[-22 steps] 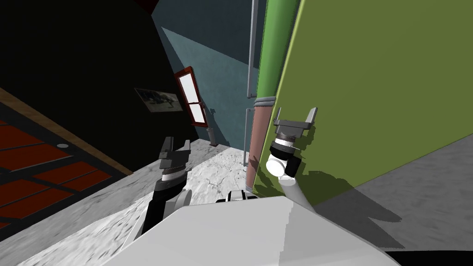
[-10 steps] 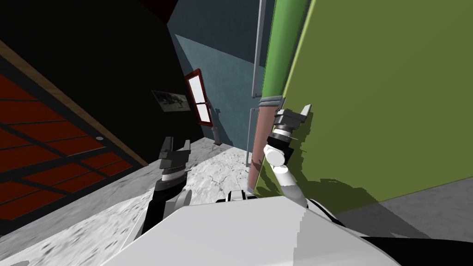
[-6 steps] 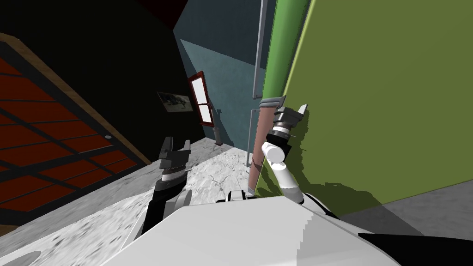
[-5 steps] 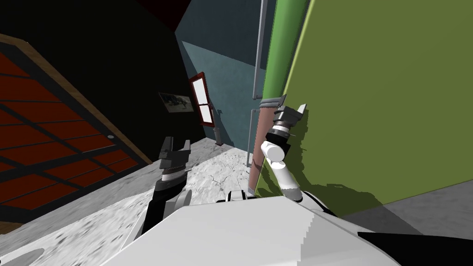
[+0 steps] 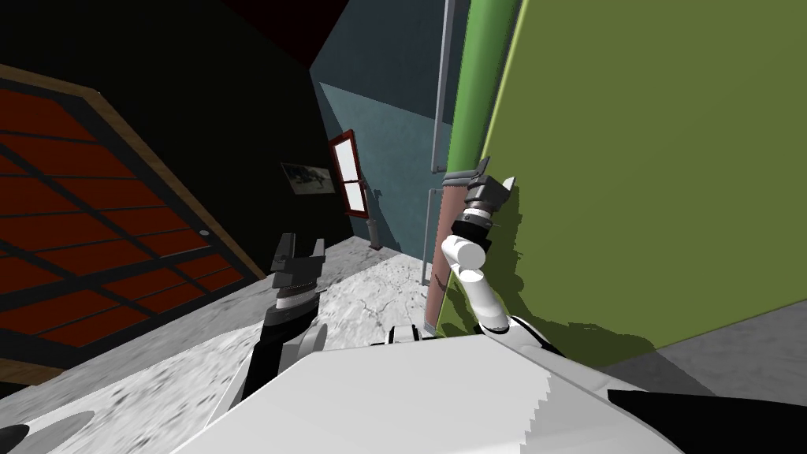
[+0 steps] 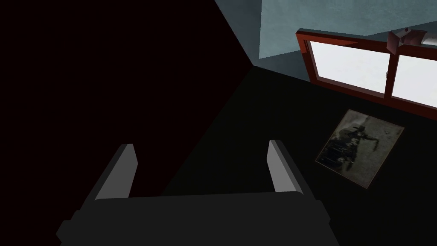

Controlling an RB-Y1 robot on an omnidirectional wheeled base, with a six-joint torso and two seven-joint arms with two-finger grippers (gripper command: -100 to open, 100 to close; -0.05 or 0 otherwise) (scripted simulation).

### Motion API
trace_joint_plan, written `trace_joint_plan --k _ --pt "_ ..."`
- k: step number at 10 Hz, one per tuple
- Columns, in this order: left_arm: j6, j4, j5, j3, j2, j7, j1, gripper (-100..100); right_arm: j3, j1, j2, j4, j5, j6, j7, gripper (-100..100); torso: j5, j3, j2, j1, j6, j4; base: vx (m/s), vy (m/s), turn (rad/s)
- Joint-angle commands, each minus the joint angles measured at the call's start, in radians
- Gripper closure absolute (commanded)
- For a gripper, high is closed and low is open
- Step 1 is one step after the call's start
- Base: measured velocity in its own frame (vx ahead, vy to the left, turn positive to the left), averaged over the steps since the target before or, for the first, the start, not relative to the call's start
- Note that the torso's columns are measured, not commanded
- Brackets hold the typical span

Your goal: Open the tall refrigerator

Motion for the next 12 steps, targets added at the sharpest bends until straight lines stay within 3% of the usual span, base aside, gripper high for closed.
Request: trace_joint_plan --k 1,2,3,5,6,7,8,9,12 --pt "0.0 0.0 0.0 0.0 0.0 0.0 0.0 0 -0.005 -0.065 0.001 0.016 -0.081 -0.01 -0.008 -100 0.0 -0.002 -0.003 0.0 0.0 -0.001 -0.007 -0.016 0.057" --pt "0.0 0.0 0.0 0.0 0.0 0.0 0.0 0 -0.005 -0.067 0.001 0.016 -0.115 -0.01 -0.008 -100 0.0 -0.004 -0.005 -0.001 0.0 -0.001 -0.007 -0.017 0.02" --pt "0.0 0.0 0.0 0.0 0.0 0.0 0.0 0 -0.008 -0.102 0.004 0.025 -0.14 -0.023 -0.016 -100 0.001 -0.007 -0.007 -0.001 -0.001 -0.002 -0.004 -0.01 0.058" --pt "0.0 0.0 0.0 0.0 0.0 0.0 0.0 0 -0.008 -0.105 0.004 0.025 -0.174 -0.023 -0.016 -100 0.001 -0.011 -0.012 0.0 -0.003 -0.004 -0.007 0.004 0.008" --pt "0.0 0.0 0.0 0.0 0.0 0.0 0.0 0 -0.01 -0.141 0.008 0.034 -0.208 -0.036 -0.023 -100 0.002 -0.012 -0.014 0.0 -0.003 -0.004 -0.008 -0.005 0.033" --pt "0.0 0.0 0.0 0.0 0.0 0.0 0.0 0 -0.01 -0.141 0.008 0.034 -0.229 -0.036 -0.023 -100 0.002 -0.014 -0.016 -0.001 -0.004 -0.004 -0.003 -0.008 0.041" --pt "0.0 0.0 0.0 0.0 0.0 0.0 0.0 0 -0.014 -0.175 0.014 0.043 -0.258 -0.049 -0.03 -100 0.003 -0.016 -0.018 0.0 -0.005 -0.005 -0.006 -0.007 0.059" --pt "0.0 0.0 0.0 0.0 0.0 0.0 0.0 0 -0.014 -0.176 0.014 0.043 -0.288 -0.049 -0.03 -100 0.003 -0.018 -0.02 -0.001 -0.005 -0.005 -0.01 -0.013 0.013" --pt "0.0 0.0 0.0 0.0 0.0 0.0 0.0 0 -0.021 -0.233 0.031 0.059 -0.364 -0.072 -0.044 -100 0.003 -0.025 -0.028 0.0 -0.008 -0.008 -0.002 -0.022 0.038"
